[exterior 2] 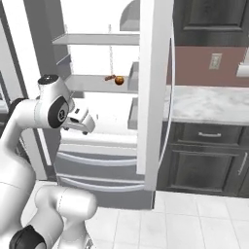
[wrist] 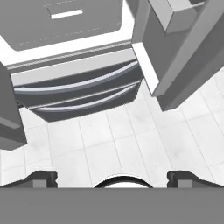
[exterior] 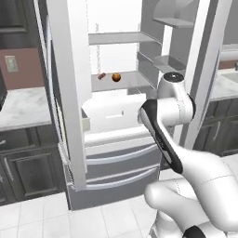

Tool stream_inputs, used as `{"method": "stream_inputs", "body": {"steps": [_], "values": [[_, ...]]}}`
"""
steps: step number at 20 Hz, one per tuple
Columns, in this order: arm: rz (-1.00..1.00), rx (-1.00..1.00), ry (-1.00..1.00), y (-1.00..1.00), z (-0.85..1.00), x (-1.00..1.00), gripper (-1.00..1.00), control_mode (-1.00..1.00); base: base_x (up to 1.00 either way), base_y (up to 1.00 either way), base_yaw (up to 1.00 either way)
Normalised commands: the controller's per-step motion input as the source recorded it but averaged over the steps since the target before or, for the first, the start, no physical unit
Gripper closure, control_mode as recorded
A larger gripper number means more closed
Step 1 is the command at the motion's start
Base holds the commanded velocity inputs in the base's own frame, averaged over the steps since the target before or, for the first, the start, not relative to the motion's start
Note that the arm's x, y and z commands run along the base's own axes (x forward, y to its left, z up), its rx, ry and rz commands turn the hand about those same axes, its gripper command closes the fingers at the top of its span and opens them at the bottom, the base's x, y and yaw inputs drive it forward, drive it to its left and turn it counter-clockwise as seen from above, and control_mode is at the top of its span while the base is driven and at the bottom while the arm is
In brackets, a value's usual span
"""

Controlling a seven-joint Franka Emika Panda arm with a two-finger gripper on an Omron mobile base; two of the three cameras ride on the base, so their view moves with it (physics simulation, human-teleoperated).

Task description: Pick the two oranges from the fridge and place them on the plate next to the blender to make a fruit smoothie.

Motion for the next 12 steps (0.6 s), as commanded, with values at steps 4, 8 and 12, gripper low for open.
{"method": "stream_inputs", "body": {"steps": [4,8,12], "values": [[0.0,0.0,0.0,0.0,0.0,0.0,-1.0,1.0,0.55,0.47,-0.07],[0.0,0.0,0.0,0.0,0.0,0.0,-1.0,1.0,0.52,0.51,-0.01],[0.0,0.0,0.0,0.0,0.0,0.0,-1.0,1.0,0.59,0.27,0.0]]}}
